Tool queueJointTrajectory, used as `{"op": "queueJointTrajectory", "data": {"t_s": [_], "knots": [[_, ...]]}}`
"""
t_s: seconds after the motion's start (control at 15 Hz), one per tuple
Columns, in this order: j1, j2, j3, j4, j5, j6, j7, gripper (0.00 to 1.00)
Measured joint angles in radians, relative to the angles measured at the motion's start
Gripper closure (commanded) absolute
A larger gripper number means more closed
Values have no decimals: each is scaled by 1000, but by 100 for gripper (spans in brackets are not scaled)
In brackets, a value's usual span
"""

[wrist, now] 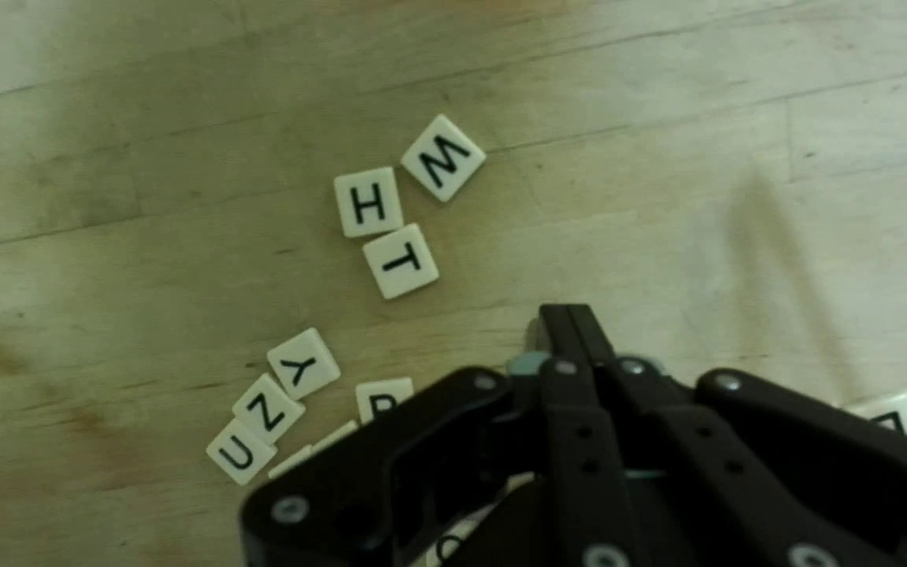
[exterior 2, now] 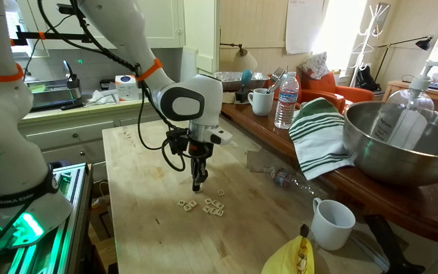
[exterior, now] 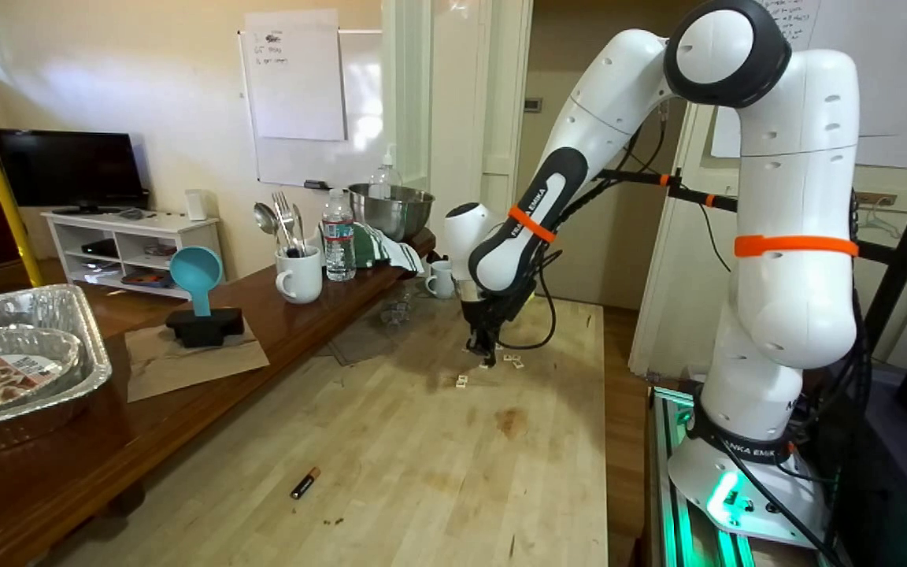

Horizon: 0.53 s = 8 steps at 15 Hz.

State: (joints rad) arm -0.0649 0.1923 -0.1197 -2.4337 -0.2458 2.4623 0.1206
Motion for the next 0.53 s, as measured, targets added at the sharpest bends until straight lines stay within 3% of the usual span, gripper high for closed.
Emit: {"op": "queueJointTrajectory", "data": {"t_s": [0.27, 0.53], "knots": [[0, 16, 10, 35, 108, -67, 57, 100], [0, 15, 10, 36, 129, -69, 62, 100]]}}
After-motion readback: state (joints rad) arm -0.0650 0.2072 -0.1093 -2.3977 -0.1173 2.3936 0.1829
